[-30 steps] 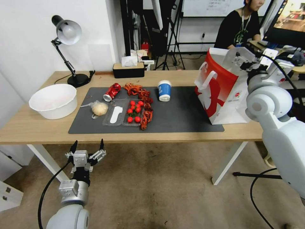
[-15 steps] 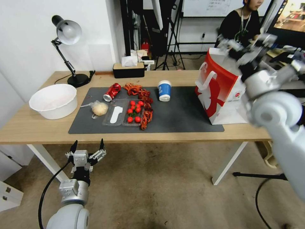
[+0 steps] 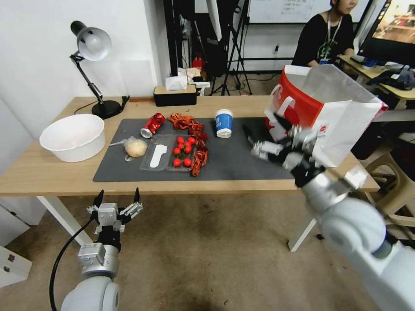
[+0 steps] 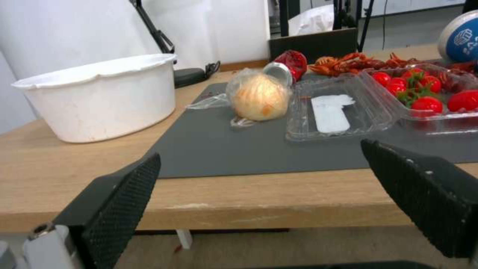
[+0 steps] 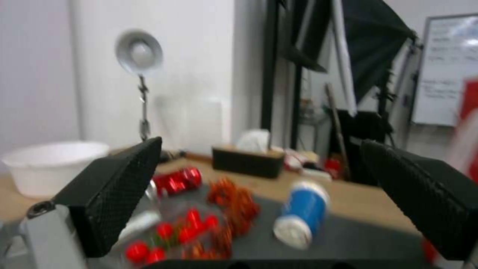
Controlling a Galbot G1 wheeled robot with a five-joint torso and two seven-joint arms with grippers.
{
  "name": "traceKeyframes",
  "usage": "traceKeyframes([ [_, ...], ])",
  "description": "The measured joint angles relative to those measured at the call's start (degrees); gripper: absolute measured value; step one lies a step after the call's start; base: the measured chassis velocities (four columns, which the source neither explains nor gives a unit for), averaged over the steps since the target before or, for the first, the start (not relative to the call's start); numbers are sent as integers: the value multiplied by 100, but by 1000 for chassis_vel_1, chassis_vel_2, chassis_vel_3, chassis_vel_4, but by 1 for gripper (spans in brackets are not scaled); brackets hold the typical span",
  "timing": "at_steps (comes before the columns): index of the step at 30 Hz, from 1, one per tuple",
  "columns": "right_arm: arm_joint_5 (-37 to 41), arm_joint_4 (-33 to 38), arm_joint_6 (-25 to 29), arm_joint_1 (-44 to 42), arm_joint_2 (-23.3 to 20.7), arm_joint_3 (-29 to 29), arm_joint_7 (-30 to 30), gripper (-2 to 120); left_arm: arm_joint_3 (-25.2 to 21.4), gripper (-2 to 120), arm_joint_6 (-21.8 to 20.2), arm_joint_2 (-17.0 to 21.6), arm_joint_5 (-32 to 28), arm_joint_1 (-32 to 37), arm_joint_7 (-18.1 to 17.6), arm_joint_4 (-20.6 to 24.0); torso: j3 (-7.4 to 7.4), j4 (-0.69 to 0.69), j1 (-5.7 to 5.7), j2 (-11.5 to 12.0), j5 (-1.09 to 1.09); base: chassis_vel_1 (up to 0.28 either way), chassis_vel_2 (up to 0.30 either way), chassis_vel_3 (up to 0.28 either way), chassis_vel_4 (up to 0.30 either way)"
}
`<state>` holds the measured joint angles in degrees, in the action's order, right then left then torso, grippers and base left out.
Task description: Pick up the trash from the table and place it into the takeout bag.
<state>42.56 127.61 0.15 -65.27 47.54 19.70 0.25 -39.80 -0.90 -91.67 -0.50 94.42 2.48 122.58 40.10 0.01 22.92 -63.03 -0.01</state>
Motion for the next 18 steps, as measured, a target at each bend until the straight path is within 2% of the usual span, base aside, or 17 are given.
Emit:
traceKeyframes([
  [7,-478,60,124,-436,44,-45,113,100,-7,100,-2,5,-6,-6,-1,5,0,-1,0,0,1,0,0,0,0],
  [10,-1587,33,472,-1427,447,-134,560,100,-26,100,-3,22,-18,-5,-4,-6,0,0,0,-1,0,0,0,0,0],
  [15,-2193,-142,705,-2025,820,-254,1051,100,-35,100,-2,40,-25,-7,-7,-25,0,-2,0,-1,0,0,0,0,0],
  [18,-2699,-456,1112,-2416,1222,-439,1490,100,-37,100,-1,58,-32,-11,-11,-54,0,-1,0,-1,0,0,0,0,0],
])
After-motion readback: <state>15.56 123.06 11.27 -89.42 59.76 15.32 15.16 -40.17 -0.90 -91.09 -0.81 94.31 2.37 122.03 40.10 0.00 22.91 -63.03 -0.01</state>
